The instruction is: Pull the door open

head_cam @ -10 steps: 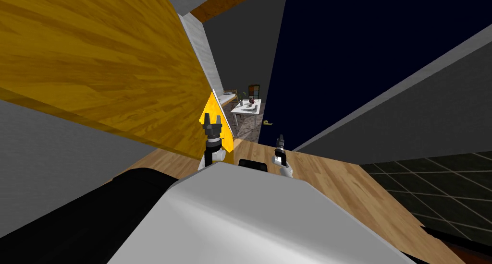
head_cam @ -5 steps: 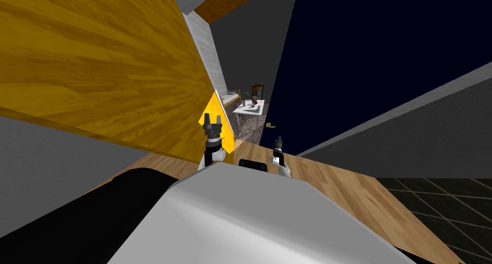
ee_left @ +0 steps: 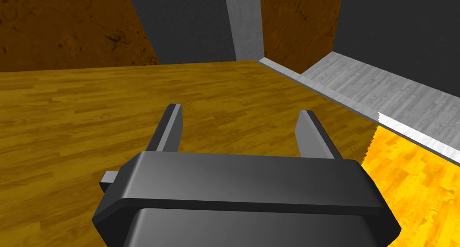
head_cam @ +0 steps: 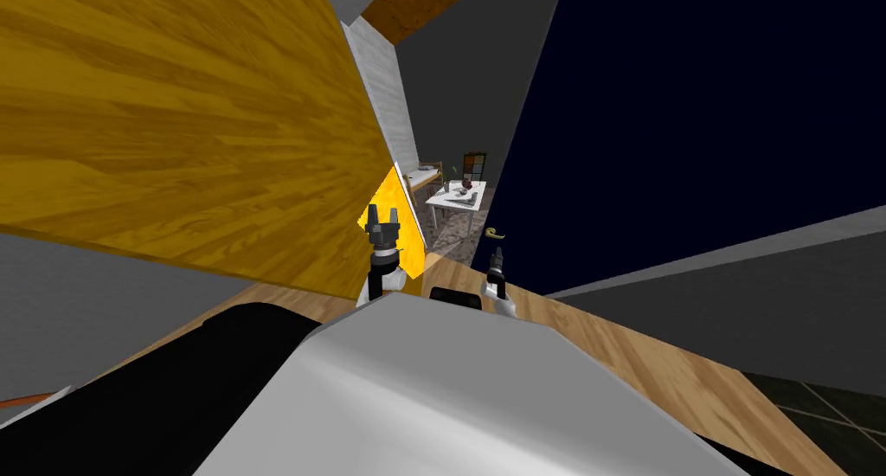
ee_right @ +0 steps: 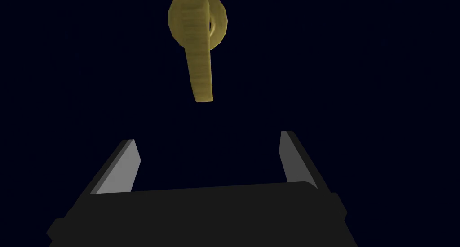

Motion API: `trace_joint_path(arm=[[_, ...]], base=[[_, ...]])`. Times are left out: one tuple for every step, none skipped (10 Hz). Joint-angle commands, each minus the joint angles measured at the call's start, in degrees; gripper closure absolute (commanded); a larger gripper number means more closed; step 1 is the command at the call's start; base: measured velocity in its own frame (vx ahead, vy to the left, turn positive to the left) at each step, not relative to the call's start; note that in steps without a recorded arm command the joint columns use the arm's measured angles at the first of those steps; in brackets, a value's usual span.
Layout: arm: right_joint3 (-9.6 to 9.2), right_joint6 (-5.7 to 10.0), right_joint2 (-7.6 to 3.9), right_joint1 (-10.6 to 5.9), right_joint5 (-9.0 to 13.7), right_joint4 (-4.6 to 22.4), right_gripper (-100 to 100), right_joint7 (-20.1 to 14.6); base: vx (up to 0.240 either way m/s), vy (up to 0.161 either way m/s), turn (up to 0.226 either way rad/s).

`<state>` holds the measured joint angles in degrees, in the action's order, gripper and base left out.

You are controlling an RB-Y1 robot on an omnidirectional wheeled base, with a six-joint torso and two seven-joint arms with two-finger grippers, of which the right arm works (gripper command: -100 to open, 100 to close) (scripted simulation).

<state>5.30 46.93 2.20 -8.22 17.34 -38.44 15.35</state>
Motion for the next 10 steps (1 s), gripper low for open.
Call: trace_joint_path(arm=[[0.07, 0.37, 0.39, -0.69, 0.3, 1.8, -100, 0.0], [0.01, -0.21, 0.40, -0.12, 0.2, 0.4, -100, 0.2], [-0.19, -0.60, -1.20, -0.42, 0.0, 1.3, -100, -0.4], [-0.31, -0.81, -2.06, -0.60, -0.1, 1.8, -100, -0.7], [-0.48, -1.06, -3.11, -0.88, -0.3, 2.5, -100, -1.3], [-0.48, -1.06, -3.11, -0.88, -0.3, 2.5, -100, -1.3], [-0.59, -1.20, -3.72, -1.07, -0.4, 2.9, -100, -1.7], [-0.78, -1.37, -4.65, -1.44, -0.5, 3.7, -100, -2.3], [-1.00, -1.48, -5.64, -1.95, -0.7, 4.8, -100, -3.2], [-1.24, -1.45, -6.58, -2.62, -0.8, 6.0, -100, -4.3]], base=[[0.126, 0.003, 0.098], [0.045, -0.002, 0.007], [-0.063, 0.033, -0.193], [-0.148, 0.037, -0.219], [-0.156, 0.037, -0.165], [-0.106, 0.027, -0.030], [-0.064, 0.005, -0.019], [-0.062, 0.000, -0.080], [-0.059, 0.007, -0.071], [-0.047, 0.009, -0.013]])
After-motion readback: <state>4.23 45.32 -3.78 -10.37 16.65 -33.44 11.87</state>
